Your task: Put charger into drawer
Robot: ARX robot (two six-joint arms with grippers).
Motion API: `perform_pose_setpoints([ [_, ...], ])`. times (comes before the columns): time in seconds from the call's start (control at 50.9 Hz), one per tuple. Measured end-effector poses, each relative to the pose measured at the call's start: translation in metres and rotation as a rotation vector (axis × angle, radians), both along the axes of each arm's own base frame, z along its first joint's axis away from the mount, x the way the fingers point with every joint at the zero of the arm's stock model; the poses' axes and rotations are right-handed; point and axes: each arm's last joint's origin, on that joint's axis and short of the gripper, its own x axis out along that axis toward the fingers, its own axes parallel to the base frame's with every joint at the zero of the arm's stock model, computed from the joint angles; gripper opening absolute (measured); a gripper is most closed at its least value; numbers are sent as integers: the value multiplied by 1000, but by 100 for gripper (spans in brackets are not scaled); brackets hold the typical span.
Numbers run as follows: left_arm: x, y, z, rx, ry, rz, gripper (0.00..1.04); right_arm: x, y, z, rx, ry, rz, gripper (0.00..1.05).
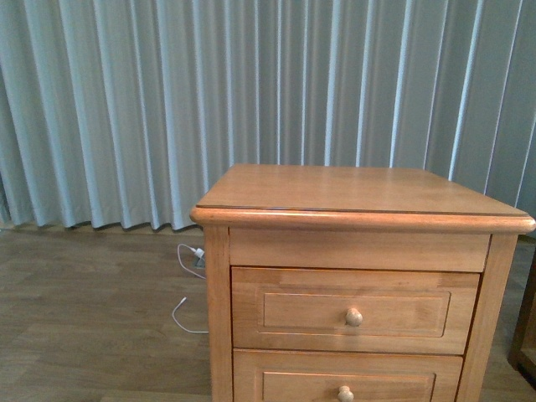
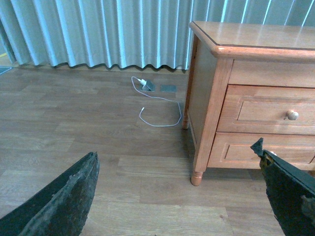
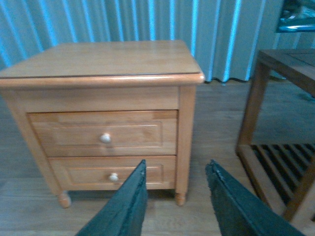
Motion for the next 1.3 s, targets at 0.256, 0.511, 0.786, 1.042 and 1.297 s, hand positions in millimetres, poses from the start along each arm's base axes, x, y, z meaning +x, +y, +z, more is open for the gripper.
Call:
perform_pose_setpoints([
  [0.256,0,0,0,0,0,0,99,-6,7,-20,-10,-4,36,2],
  [0.511,0,0,0,0,0,0,99,-17,7,-30,-10,-10,37,2],
  [0.786,0,0,0,0,0,0,99,-17,7,-44,-10,-6,37,2],
  [1.042,0,0,0,0,0,0,99,-18,7,-44,-10,-9,37,2],
  [1.297,0,0,0,0,0,0,99,-18,7,-44,-12,-9,37,44],
])
